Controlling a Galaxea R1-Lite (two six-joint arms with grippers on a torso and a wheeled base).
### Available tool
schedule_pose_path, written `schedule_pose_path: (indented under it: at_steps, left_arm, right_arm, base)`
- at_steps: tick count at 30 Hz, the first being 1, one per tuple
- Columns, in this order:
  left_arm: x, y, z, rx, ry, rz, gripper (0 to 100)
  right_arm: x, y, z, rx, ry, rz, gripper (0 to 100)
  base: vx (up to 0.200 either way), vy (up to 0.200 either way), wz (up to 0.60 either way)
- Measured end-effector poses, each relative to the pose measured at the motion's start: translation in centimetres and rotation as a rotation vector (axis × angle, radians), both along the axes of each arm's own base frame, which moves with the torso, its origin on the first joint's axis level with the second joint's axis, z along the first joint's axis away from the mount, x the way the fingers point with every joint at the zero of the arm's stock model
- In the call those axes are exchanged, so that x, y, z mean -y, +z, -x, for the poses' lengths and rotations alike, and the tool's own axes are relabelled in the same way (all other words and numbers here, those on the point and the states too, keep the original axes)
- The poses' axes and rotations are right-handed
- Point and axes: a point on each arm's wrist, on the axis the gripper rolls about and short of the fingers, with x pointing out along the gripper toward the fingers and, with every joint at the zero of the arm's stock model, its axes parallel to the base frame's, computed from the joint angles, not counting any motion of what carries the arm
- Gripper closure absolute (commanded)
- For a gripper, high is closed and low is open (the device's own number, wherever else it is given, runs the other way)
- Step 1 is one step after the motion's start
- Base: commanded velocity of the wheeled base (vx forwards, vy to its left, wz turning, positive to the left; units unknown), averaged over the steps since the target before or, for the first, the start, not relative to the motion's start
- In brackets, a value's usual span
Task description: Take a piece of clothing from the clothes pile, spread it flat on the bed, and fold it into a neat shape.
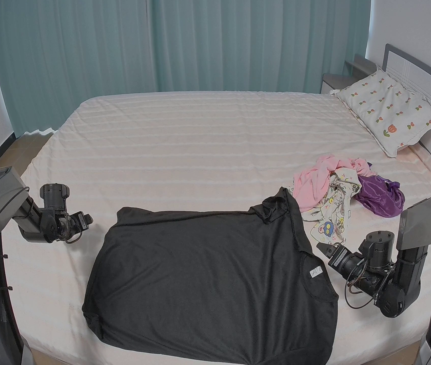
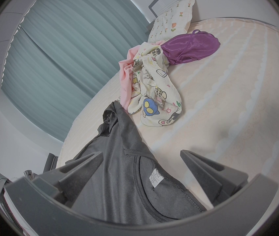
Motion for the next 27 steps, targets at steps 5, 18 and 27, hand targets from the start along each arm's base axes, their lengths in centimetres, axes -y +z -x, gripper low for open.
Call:
schedule_pose_path:
  at_steps: [5,18,27]
  left_arm:
    - [0.5,0.9,2.4,-0.015,-0.038,0.098,0]
    - [4.2,2.7,12.0,-0.106,-0.058,0.367,0]
    - [6.0,2.6,15.8,-0.107,-0.068,0.463,0]
  right_arm:
    - [-0.1,0.0,0.0,0.0,0.003,0.0,0]
    - [-0.2,0.0,0.1,-0.002,0.007,0.0,0]
    - [-0.2,0.0,0.2,-0.005,0.01,-0.001,0]
  base:
    - [0.0,0.0,0.0]
    - [-0.046,0.0,0.0]
    - [-0.2,0.2,0.0]
